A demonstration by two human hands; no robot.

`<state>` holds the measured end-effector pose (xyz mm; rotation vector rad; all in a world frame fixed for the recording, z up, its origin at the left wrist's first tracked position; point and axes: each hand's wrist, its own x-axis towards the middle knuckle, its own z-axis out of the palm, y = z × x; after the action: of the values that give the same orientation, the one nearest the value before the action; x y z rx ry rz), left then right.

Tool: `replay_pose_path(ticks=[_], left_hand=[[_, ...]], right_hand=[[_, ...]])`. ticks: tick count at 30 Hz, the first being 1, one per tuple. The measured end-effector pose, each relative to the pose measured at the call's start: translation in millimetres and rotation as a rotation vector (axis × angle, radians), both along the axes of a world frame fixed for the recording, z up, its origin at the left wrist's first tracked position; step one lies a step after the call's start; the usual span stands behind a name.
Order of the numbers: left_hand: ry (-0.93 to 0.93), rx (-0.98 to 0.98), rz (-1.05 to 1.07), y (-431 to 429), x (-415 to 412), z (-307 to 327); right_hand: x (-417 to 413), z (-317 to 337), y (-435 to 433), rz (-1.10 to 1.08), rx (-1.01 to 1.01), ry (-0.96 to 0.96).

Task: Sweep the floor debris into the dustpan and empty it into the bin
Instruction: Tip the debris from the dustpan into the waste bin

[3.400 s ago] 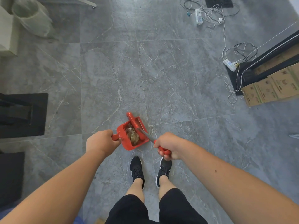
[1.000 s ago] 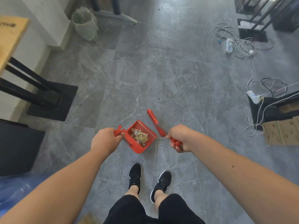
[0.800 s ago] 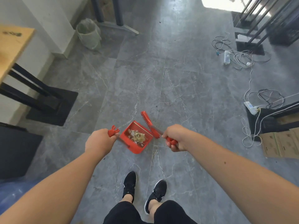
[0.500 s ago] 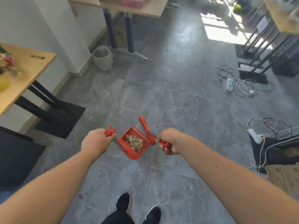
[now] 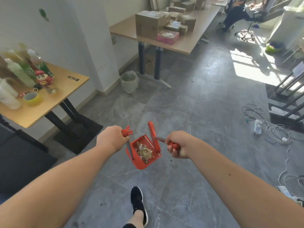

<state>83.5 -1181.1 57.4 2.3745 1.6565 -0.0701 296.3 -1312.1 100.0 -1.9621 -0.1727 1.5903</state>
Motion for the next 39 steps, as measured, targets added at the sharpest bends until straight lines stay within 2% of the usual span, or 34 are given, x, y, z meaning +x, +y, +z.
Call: replay_pose_path(ticks=[10, 19, 28, 39], left_hand=[[-0.054, -0.053, -0.003, 157, 57, 1], [-0.039, -0.023, 0.023, 273, 107, 17], [-0.022, 0.019, 0.136, 397, 181, 24], [-0.035, 0.081, 0.282, 533, 269, 54]], right_hand=[[41, 3, 174, -0.022, 0.014, 0.025], [94, 15, 293, -0.039, 0.060, 0.046], [201, 13, 427, 0.048, 0.082, 0.053], [315, 49, 592, 0.180, 0.116, 0.064]])
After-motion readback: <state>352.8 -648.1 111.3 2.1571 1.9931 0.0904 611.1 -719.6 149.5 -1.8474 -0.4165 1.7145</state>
